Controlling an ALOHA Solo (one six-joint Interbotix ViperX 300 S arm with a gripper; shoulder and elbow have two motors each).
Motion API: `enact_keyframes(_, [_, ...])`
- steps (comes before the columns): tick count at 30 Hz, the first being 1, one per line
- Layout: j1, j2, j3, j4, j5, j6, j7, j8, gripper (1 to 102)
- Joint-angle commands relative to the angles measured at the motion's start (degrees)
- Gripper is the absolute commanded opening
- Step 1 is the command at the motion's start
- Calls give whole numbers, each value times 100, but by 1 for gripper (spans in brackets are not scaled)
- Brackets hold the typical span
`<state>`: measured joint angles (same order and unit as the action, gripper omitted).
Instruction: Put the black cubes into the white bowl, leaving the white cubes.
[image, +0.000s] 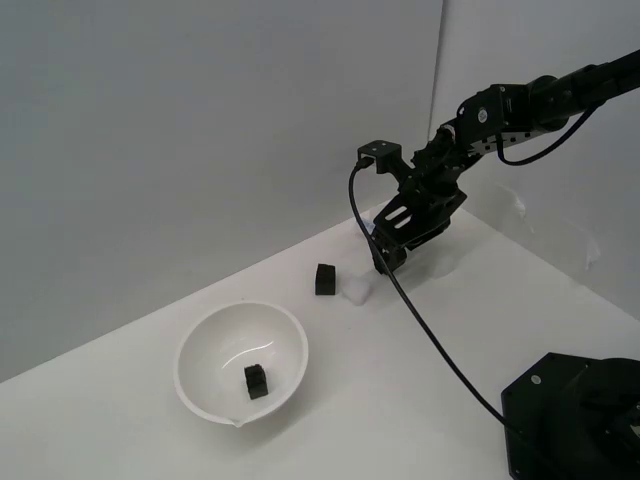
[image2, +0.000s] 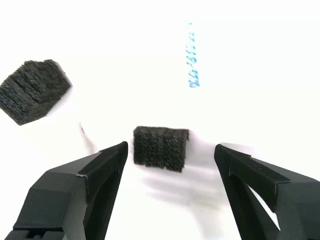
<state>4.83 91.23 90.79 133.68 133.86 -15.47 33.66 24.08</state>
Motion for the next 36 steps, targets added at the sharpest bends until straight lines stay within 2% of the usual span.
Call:
enact_keyframes(1, [97,62,97,-26,-70,-105,18,26,94])
enact_keyframes(3, [79,44,70,-26,-70,-114,26,26,85])
enact_keyframes(9, [26,105,149,0,-35,-132,62,26,25])
enact_keyframes(10, [26,141,185,9,-26,-132,79,26,17])
enact_keyframes(11, [26,193,237,18,-18,-132,114,26,13])
enact_keyframes(17, [-53,747,800,70,26,-132,536,26,3])
enact_keyframes(24, [-448,1670,1714,88,53,-229,738,-26,3])
enact_keyframes(31, [-1503,2285,2320,62,26,-659,853,-308,3])
enact_keyframes(36, [-2364,2303,2329,-62,-105,-879,826,-580,3])
